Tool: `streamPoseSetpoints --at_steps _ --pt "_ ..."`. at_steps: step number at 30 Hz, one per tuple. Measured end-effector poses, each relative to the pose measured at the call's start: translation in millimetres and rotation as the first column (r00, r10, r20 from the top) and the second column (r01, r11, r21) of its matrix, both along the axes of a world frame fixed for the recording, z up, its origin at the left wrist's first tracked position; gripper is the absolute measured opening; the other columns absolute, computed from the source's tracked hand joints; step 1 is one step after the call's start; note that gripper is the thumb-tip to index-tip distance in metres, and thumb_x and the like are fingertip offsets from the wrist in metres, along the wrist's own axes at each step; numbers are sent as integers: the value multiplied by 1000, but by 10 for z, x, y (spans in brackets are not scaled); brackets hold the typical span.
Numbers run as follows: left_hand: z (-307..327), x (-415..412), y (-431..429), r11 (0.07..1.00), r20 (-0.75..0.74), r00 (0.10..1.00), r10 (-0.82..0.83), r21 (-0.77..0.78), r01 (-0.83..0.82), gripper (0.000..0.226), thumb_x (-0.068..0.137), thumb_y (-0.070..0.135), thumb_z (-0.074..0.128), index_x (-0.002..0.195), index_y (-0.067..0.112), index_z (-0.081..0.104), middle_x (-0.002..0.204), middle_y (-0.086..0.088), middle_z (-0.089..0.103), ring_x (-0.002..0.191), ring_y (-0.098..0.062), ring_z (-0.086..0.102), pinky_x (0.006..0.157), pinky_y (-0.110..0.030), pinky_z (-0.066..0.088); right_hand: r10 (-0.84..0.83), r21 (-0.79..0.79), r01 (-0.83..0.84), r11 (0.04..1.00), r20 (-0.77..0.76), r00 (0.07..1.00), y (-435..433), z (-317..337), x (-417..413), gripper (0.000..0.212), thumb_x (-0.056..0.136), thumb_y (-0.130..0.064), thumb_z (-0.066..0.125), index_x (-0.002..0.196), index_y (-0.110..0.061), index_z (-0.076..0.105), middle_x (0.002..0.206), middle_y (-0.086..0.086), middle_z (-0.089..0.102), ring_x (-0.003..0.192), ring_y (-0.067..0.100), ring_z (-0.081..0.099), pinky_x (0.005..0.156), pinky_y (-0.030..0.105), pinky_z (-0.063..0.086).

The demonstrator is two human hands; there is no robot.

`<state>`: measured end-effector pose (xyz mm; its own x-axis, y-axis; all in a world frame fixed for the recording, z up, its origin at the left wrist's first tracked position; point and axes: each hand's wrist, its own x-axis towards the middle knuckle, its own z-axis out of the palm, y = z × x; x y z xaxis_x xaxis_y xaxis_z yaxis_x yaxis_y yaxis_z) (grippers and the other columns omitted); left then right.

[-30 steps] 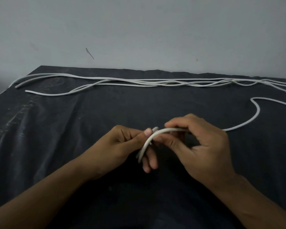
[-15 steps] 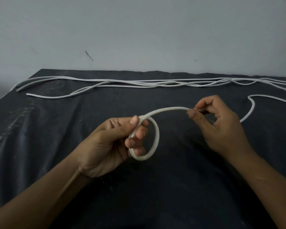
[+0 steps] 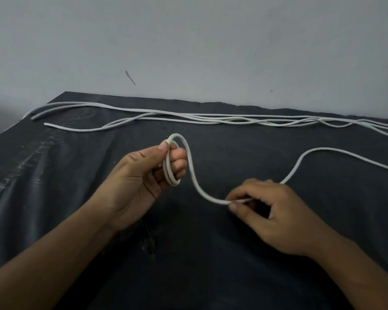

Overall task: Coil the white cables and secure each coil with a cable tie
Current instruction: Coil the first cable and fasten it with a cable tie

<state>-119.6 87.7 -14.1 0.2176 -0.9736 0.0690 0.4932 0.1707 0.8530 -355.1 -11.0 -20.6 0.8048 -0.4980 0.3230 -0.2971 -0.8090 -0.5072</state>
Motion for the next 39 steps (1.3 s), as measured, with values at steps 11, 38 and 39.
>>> streamPoseSetpoints --at_steps 11,38,39 --pt "-87 -235 76 995 352 931 -99 56 84 29 92 25 60 97 0 74 92 -17 77 83 -24 74 72 -23 56 236 -210 -178 961 295 926 332 32 195 17 90 -9 71 106 -6 77 92 6 67 81 21 65 70 37 51" --pt "-28 -212 99 805 -90 803 -589 -148 574 31 100 17 50 117 -7 59 76 5 64 68 -4 60 77 -28 50 -317 144 298 944 135 939 -520 46 -303 18 80 -59 57 90 -44 55 101 -19 67 114 19 58 104 53 42" --pt "-17 -204 104 803 -84 801 -592 -143 579 30 99 16 50 117 -7 59 75 5 64 67 -4 60 77 -28 50 -334 129 319 939 126 934 -556 42 -343 19 80 -59 56 92 -44 55 102 -18 67 116 21 57 104 54 41"
